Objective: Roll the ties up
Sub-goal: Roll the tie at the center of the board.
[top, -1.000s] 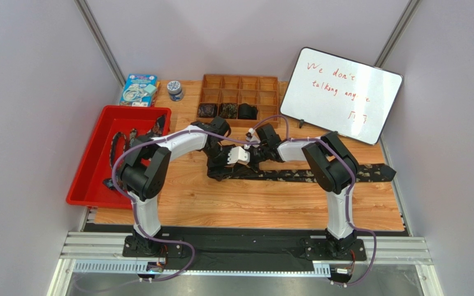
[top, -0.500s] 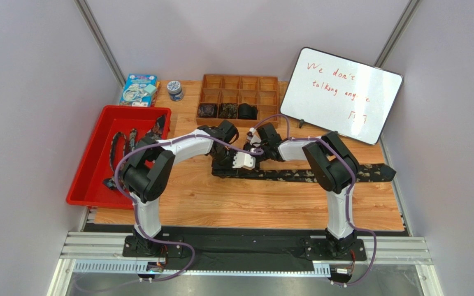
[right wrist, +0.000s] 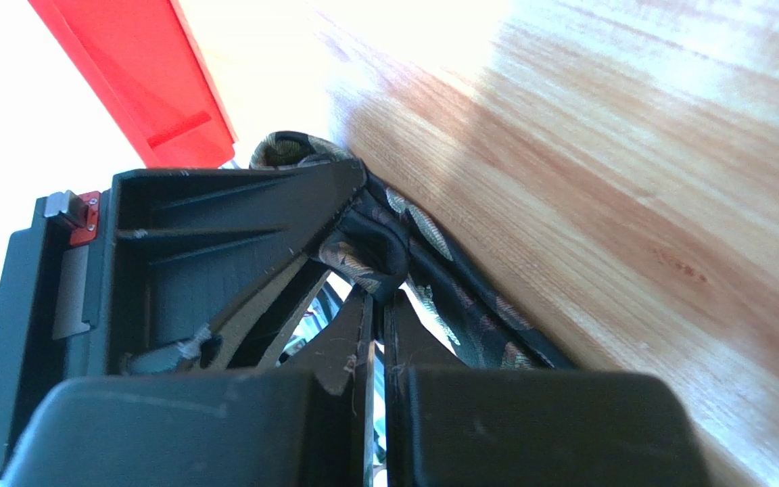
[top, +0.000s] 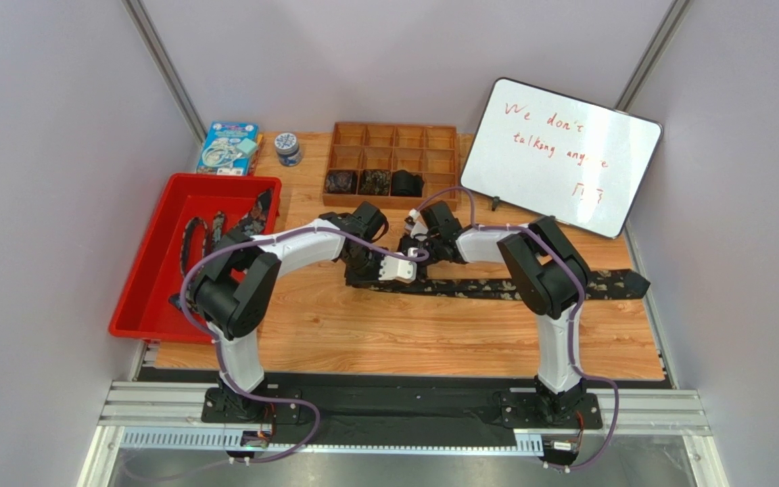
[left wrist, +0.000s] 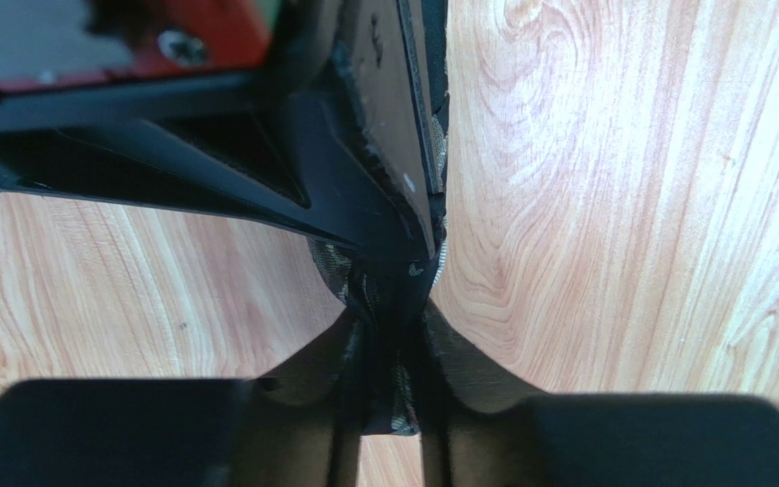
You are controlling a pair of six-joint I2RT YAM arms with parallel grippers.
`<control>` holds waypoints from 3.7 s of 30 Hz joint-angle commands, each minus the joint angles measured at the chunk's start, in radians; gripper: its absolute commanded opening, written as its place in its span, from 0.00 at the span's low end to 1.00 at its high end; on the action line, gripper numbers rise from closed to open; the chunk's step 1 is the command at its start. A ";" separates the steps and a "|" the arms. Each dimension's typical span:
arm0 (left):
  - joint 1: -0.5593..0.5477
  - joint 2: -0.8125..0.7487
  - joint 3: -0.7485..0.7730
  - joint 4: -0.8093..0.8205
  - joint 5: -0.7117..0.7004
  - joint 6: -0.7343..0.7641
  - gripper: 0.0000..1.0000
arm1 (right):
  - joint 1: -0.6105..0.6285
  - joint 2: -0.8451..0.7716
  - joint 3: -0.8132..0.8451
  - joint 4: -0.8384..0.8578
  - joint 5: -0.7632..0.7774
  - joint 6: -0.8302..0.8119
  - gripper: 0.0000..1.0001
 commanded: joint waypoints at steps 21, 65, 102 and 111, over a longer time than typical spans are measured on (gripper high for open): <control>0.211 -0.355 -0.123 -0.058 0.324 -0.104 1.00 | -0.022 0.132 0.025 -0.013 -0.011 -0.075 0.00; 0.099 -0.315 -0.362 0.242 0.118 -0.087 0.69 | 0.052 0.158 -0.057 0.101 -0.119 -0.061 0.00; -0.016 -0.108 -0.084 0.014 0.152 -0.163 0.28 | -0.005 -0.005 -0.008 -0.154 -0.209 -0.173 0.21; -0.016 -0.108 -0.076 0.040 0.132 -0.188 0.27 | -0.140 -0.068 -0.007 -0.326 -0.203 -0.326 0.25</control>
